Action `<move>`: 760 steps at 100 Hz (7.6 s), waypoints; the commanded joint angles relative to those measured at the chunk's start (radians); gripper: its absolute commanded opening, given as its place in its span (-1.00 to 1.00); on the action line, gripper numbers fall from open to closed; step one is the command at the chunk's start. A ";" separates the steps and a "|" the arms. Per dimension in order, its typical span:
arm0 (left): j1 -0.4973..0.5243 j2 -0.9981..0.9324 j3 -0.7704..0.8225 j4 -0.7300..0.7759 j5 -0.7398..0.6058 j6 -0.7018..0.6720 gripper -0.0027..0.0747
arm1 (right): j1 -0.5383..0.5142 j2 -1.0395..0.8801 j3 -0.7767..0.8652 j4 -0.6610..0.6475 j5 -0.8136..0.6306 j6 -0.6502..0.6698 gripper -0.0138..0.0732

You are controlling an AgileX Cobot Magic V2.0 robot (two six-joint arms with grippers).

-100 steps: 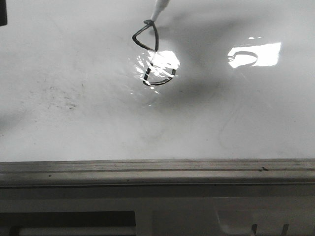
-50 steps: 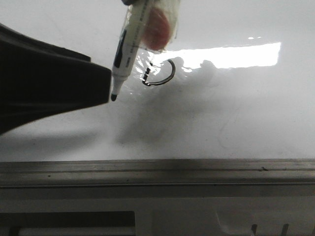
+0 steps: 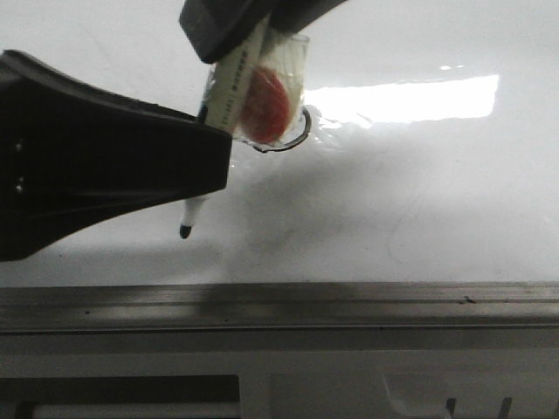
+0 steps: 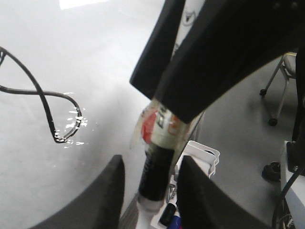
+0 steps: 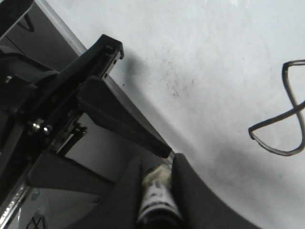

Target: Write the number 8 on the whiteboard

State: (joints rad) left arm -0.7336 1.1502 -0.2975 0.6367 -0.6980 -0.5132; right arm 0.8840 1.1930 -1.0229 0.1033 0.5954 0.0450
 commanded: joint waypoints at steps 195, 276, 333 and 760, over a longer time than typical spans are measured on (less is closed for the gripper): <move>0.007 -0.085 -0.064 -0.526 0.256 -0.141 0.12 | 0.013 -0.077 -0.024 -0.061 0.021 0.001 -0.33; 0.011 -0.726 0.195 -0.328 0.249 -0.077 -0.98 | 0.013 -0.914 0.497 -0.297 -0.200 0.005 -0.83; 0.011 -0.728 0.207 -0.328 0.252 -0.077 -0.98 | 0.013 -1.028 0.556 -0.297 -0.168 0.005 -0.83; 0.702 -1.182 0.331 -0.656 0.999 0.393 -0.98 | -1.175 -1.224 1.046 -0.309 -0.284 0.154 -0.83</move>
State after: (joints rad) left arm -0.0342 -0.0016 0.0007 -0.0069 0.3431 -0.1158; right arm -0.2964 -0.0103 0.0110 -0.1938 0.3268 0.2323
